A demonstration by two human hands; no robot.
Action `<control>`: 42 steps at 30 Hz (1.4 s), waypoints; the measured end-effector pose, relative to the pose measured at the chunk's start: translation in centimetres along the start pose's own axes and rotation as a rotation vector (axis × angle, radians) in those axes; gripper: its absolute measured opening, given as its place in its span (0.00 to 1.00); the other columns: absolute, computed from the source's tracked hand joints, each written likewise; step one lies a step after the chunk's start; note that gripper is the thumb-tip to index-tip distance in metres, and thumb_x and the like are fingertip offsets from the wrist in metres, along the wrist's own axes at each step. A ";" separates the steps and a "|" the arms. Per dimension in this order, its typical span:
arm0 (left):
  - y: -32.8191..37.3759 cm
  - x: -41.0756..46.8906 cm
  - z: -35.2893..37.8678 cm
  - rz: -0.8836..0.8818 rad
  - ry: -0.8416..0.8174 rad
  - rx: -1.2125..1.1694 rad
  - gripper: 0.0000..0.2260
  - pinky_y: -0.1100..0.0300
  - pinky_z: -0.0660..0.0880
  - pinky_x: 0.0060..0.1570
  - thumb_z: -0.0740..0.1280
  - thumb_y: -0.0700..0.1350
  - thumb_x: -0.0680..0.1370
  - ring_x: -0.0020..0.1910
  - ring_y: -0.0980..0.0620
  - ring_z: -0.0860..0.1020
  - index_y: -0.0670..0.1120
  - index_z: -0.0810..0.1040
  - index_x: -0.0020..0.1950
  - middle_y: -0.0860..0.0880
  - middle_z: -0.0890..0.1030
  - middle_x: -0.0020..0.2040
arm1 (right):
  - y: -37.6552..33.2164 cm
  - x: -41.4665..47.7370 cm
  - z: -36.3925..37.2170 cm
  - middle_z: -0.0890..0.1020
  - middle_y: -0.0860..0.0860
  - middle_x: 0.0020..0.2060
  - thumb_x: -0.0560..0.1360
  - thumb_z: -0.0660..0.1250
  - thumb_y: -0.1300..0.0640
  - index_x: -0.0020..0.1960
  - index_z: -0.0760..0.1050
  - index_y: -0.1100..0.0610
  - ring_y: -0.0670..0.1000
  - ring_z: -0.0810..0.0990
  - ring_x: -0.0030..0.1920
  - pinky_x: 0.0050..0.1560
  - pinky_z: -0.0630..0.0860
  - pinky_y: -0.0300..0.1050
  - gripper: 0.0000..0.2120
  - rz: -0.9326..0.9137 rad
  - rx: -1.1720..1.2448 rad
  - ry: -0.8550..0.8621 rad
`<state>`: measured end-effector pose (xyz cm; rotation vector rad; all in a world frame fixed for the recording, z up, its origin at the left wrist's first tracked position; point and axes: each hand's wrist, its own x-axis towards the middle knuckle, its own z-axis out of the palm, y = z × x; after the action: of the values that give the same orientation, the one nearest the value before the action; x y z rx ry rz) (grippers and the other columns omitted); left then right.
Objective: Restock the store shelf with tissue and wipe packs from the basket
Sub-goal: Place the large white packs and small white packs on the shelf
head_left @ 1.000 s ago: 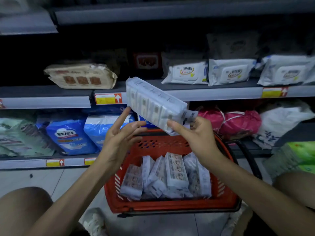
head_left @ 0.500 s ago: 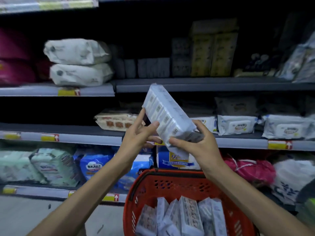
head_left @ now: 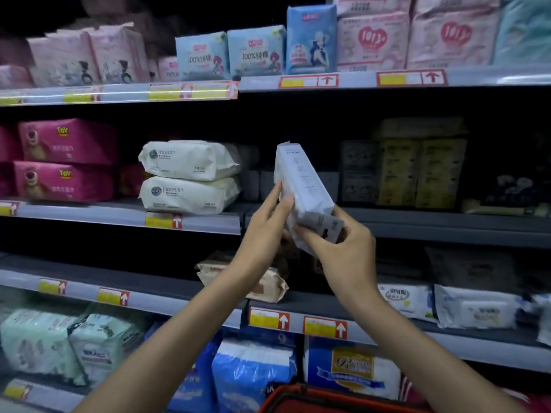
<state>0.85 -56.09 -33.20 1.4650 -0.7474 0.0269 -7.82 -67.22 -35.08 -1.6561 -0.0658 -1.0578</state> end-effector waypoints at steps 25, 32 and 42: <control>-5.1 16.5 -5.3 -0.245 0.300 -0.148 0.28 0.59 0.80 0.49 0.54 0.34 0.84 0.54 0.49 0.80 0.49 0.60 0.84 0.43 0.74 0.74 | 8.6 21.2 16.9 0.84 0.52 0.43 0.73 0.76 0.52 0.48 0.83 0.56 0.56 0.84 0.44 0.39 0.78 0.44 0.09 0.277 -0.466 0.144; -3.5 14.5 -5.1 -0.239 0.281 -0.097 0.31 0.57 0.84 0.47 0.56 0.30 0.82 0.60 0.45 0.81 0.48 0.60 0.84 0.42 0.74 0.74 | 6.5 19.4 14.3 0.84 0.51 0.54 0.69 0.80 0.48 0.66 0.78 0.50 0.55 0.84 0.50 0.46 0.84 0.50 0.27 0.290 -0.456 0.042; -0.1 7.3 -4.3 -0.105 0.127 0.237 0.31 0.61 0.78 0.51 0.69 0.36 0.81 0.55 0.58 0.79 0.49 0.64 0.81 0.55 0.78 0.62 | 1.6 14.8 4.0 0.70 0.52 0.73 0.71 0.78 0.42 0.78 0.65 0.48 0.56 0.74 0.69 0.53 0.71 0.44 0.41 0.145 -0.618 -0.122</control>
<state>8.42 -55.32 -29.60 1.7093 -0.5777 0.1306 4.28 -71.38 -26.50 -2.2400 0.3278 -0.9131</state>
